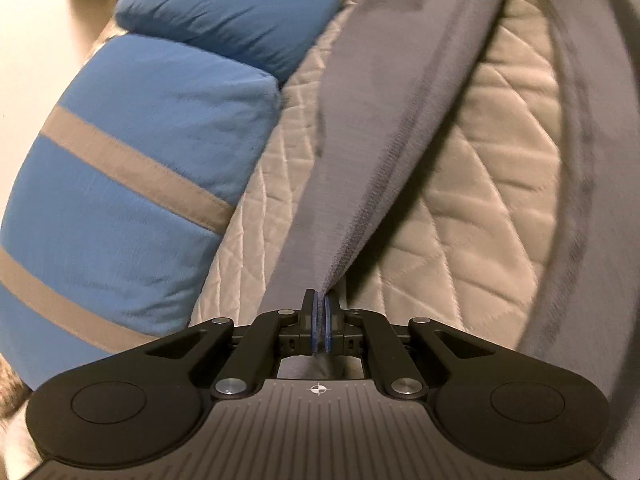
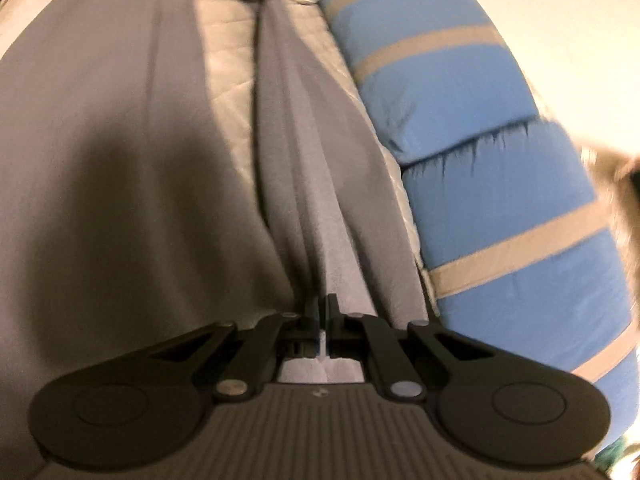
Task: Fold clothes
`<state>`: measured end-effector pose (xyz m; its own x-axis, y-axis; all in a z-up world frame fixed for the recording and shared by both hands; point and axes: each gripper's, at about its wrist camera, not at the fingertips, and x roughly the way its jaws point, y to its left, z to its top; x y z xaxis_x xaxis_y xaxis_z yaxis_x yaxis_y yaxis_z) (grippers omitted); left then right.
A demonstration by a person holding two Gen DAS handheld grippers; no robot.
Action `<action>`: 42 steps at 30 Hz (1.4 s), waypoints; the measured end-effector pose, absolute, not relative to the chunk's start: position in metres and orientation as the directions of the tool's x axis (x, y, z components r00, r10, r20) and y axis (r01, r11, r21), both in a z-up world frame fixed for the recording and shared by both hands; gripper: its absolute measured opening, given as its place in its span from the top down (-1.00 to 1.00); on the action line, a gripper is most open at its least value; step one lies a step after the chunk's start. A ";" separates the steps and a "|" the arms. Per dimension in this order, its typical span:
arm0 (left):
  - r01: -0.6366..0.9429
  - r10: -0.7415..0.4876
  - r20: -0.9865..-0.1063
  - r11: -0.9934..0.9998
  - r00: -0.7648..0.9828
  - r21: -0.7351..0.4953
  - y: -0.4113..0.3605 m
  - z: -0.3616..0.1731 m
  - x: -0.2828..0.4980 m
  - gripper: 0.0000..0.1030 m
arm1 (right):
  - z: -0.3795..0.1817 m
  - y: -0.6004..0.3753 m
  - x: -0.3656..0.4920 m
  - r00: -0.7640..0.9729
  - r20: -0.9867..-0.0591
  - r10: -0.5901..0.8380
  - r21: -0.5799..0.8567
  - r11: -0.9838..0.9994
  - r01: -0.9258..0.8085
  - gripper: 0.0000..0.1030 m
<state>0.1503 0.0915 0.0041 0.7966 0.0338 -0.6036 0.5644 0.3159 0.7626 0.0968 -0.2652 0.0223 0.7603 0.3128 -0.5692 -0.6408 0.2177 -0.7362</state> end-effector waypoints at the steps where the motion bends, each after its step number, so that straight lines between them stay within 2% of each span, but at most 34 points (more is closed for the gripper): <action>1: 0.565 0.036 -0.603 0.308 0.797 0.765 0.092 0.003 0.149 0.93 | 0.020 -0.267 0.094 0.769 -0.557 0.314 -0.751 0.206 -0.628 0.96; 8: 0.576 0.049 -0.615 0.300 0.787 0.761 0.087 0.003 0.145 0.87 | 0.028 -0.269 0.089 0.795 -0.512 0.325 -0.756 0.268 -0.597 0.96; 10: 0.599 0.048 -0.643 0.315 0.765 0.736 0.083 0.008 0.145 0.72 | 0.033 -0.268 0.091 0.798 -0.505 0.328 -0.754 0.282 -0.593 0.96; 11: 0.609 0.023 -0.652 0.333 0.758 0.720 0.081 0.015 0.143 0.39 | 0.035 -0.267 0.091 0.800 -0.502 0.330 -0.755 0.285 -0.591 0.96; 12: 0.620 -0.009 -0.660 0.353 0.751 0.701 0.078 0.022 0.140 0.20 | 0.037 -0.267 0.092 0.801 -0.498 0.332 -0.755 0.288 -0.589 0.96; 14: 0.654 -0.115 -0.672 0.396 0.732 0.644 0.068 0.039 0.132 0.20 | 0.040 -0.268 0.093 0.802 -0.494 0.336 -0.754 0.295 -0.587 0.96; 17: 0.703 -0.235 -0.677 0.402 0.698 0.586 0.038 0.057 0.126 0.05 | 0.042 -0.269 0.095 0.802 -0.492 0.340 -0.749 0.304 -0.588 0.96; 21: 0.747 -0.330 -0.673 0.363 0.662 0.557 -0.010 0.060 0.129 0.05 | 0.042 -0.270 0.094 0.805 -0.486 0.340 -0.752 0.307 -0.583 0.96; 25: 0.766 -0.360 -0.677 0.345 0.642 0.542 -0.045 0.052 0.144 0.05 | 0.044 -0.271 0.094 0.805 -0.483 0.344 -0.751 0.310 -0.583 0.96; 35: 0.833 -0.403 -0.730 0.310 0.552 0.458 -0.062 0.035 0.165 0.07 | 0.046 -0.275 0.096 0.806 -0.472 0.358 -0.746 0.326 -0.581 0.96; 37: 0.839 -0.407 -0.735 0.307 0.543 0.450 -0.064 0.035 0.166 0.17 | 0.045 -0.275 0.096 0.806 -0.471 0.358 -0.746 0.326 -0.581 0.96; 39: 0.844 -0.411 -0.739 0.305 0.534 0.441 -0.066 0.034 0.168 0.43 | 0.045 -0.276 0.096 0.806 -0.470 0.359 -0.746 0.326 -0.581 0.96; 42: 0.852 -0.416 -0.745 0.301 0.521 0.428 -0.068 0.034 0.170 0.58 | 0.045 -0.276 0.096 0.805 -0.471 0.360 -0.747 0.323 -0.581 0.96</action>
